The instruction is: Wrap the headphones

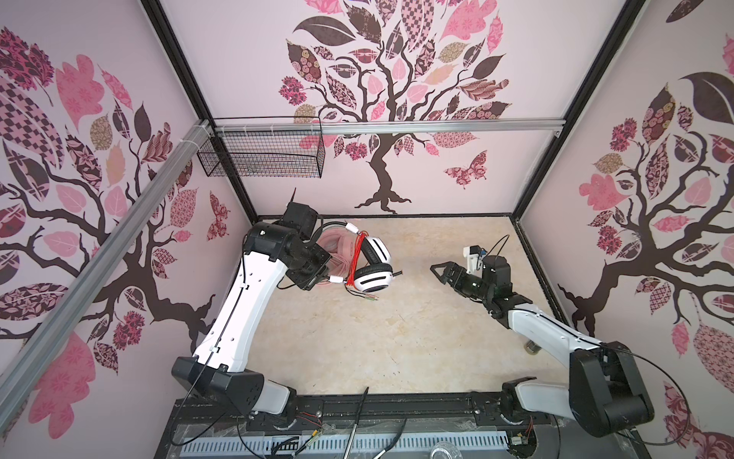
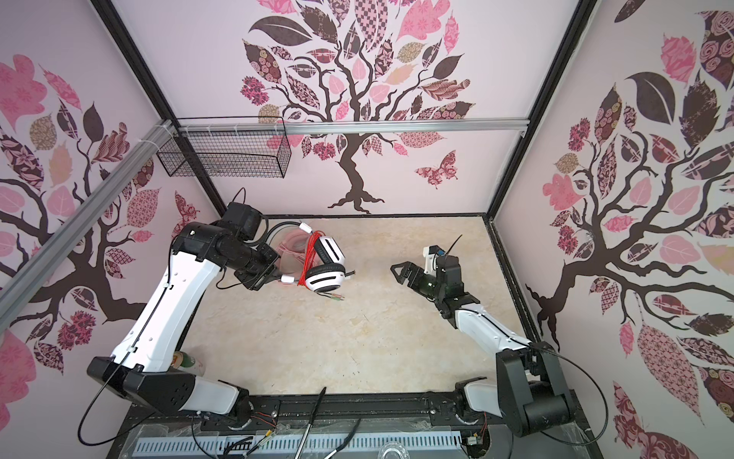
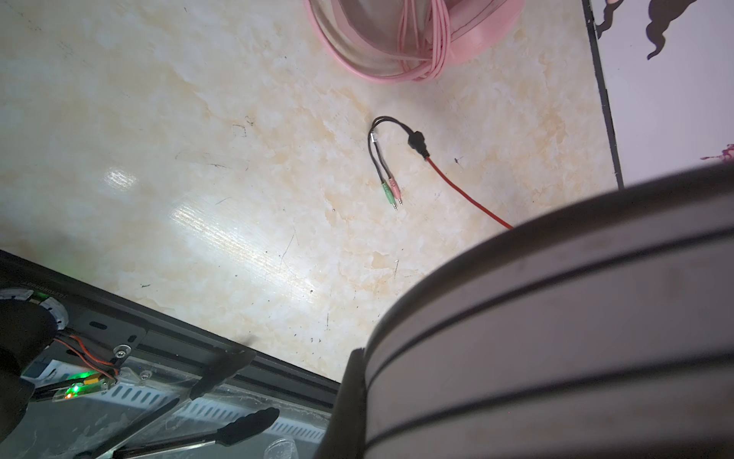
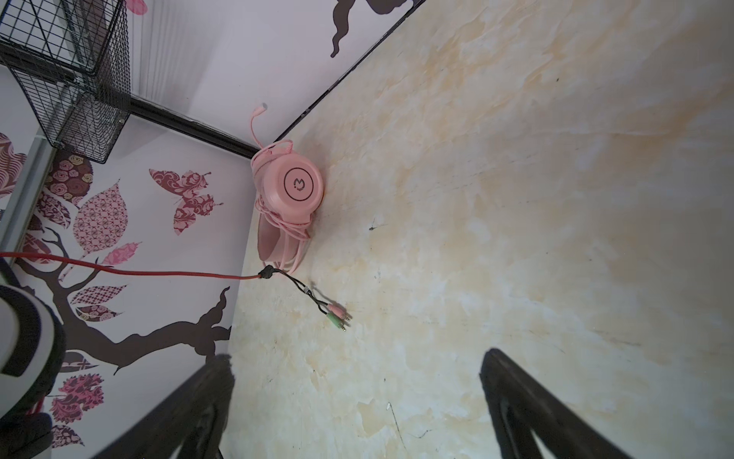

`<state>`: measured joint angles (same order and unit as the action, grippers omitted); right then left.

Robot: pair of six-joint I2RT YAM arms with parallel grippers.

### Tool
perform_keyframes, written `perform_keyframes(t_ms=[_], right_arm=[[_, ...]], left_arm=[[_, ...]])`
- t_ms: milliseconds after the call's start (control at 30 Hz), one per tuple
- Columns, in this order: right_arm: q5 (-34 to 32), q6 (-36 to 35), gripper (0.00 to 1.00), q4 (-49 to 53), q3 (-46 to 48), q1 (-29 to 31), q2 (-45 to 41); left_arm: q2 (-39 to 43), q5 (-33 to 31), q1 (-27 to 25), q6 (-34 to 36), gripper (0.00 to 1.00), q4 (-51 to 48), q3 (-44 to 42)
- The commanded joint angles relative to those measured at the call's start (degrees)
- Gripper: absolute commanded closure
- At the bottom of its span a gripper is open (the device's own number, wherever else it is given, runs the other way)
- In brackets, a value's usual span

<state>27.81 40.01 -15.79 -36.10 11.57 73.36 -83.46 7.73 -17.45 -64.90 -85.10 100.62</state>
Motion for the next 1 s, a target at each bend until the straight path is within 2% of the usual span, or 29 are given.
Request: perform_keyframes(t_ms=[0,167,267,433,567,667,733,867,967], right_arm=[[-1.06,-2.78,0.0,0.64,-1.83,0.69,-2.09],[-5.57,-4.98,0.0,3.51,-3.36,4.01,-1.87],[-4.74,-2.03,0.0,0.21,-2.25,4.63,-1.28],[0.27,-6.04,0.0,-3.42,-2.48,7.49,3.12],[6.8,-8.76,0.0,-12.48,-1.52,7.85,10.17],[11.43,-7.72,0.0,-15.93,-4.22,8.0,16.4],[11.58,-7.81,0.0,-18.11,-5.6,8.82,19.27],[8.01,-15.03,0.02,-10.59,-12.68,11.85,24.13],[7.15,-16.1,0.11,-10.06,-15.21,13.54,26.91]], left_arm=[[0.53,2.16,-0.28,-1.1,1.0,1.66,2.58],[0.69,0.93,-1.24,-1.28,1.0,1.63,2.66],[0.67,0.36,-2.17,-1.69,1.0,1.53,2.87],[-0.16,-1.03,-3.84,-1.74,1.0,0.28,5.61],[-0.44,-1.47,-4.23,-1.98,1.0,0.08,6.87],[-0.6,-1.34,-4.21,-2.33,1.0,0.41,7.6],[-0.86,-1.46,-4.17,-2.26,1.0,0.23,9.01],[-1.62,-2.48,-4.21,-1.81,1.0,-0.51,14.14],[-2.27,-2.64,-4.17,-1.85,1.0,-0.68,16.82]])
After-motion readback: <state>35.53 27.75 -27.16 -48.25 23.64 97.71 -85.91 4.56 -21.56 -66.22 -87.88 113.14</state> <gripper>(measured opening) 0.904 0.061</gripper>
